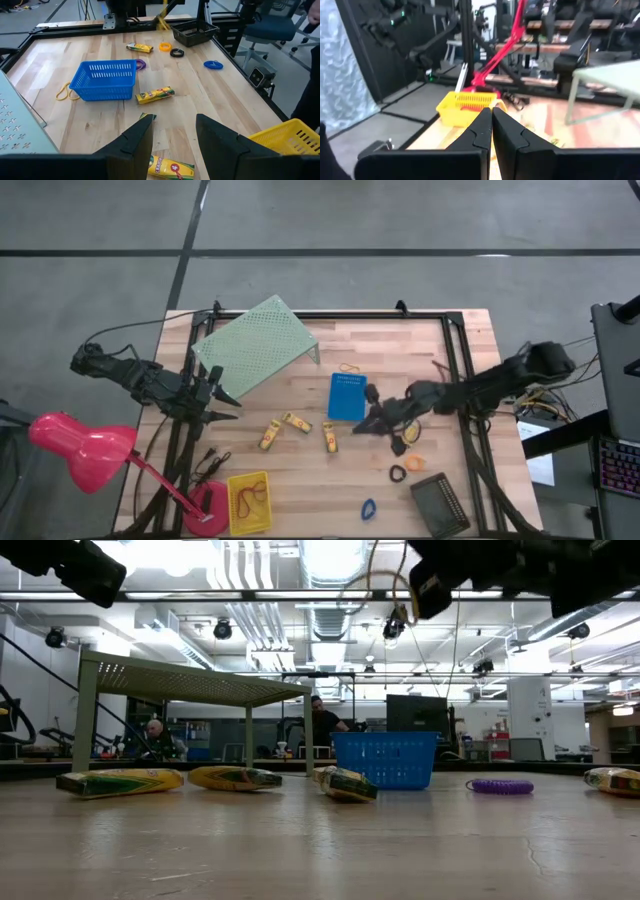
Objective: Pick & Place Office Desk Supplies
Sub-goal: Put the yellow rubber band into the yellow basket
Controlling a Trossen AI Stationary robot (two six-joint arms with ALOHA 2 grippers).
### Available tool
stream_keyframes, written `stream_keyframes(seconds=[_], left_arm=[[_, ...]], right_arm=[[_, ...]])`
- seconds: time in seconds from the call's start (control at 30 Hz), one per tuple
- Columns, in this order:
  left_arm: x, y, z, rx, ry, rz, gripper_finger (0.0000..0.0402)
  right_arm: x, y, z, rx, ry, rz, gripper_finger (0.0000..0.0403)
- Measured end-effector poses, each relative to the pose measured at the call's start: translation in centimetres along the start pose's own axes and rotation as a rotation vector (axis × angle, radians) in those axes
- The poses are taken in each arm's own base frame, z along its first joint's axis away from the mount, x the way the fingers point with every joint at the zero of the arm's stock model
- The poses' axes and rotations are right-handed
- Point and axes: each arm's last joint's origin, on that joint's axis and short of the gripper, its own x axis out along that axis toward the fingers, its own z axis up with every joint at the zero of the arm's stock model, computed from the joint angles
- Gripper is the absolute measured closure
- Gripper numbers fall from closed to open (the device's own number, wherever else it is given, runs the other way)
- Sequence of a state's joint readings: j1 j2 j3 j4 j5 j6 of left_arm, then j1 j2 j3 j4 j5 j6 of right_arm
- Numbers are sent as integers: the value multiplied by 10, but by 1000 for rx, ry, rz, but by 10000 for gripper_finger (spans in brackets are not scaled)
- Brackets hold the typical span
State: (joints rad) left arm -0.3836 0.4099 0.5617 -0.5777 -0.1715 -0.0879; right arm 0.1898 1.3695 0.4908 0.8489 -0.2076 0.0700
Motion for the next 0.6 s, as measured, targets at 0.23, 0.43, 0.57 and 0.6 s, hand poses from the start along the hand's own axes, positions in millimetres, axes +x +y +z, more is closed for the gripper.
stream_keyframes(seconds=[0.23,0.43,0.57,0.6], left_arm=[[0,0,0,1,1,0,247],[0,0,0,3,4,0,247],[0,0,0,3,3,0,248],[0,0,0,3,3,0,248]], right_arm=[[45,7,-22,8,28,53,394],[93,14,-28,-2,-35,97,394],[128,20,-28,-4,-64,103,394],[137,22,-27,-6,-79,96,394]])
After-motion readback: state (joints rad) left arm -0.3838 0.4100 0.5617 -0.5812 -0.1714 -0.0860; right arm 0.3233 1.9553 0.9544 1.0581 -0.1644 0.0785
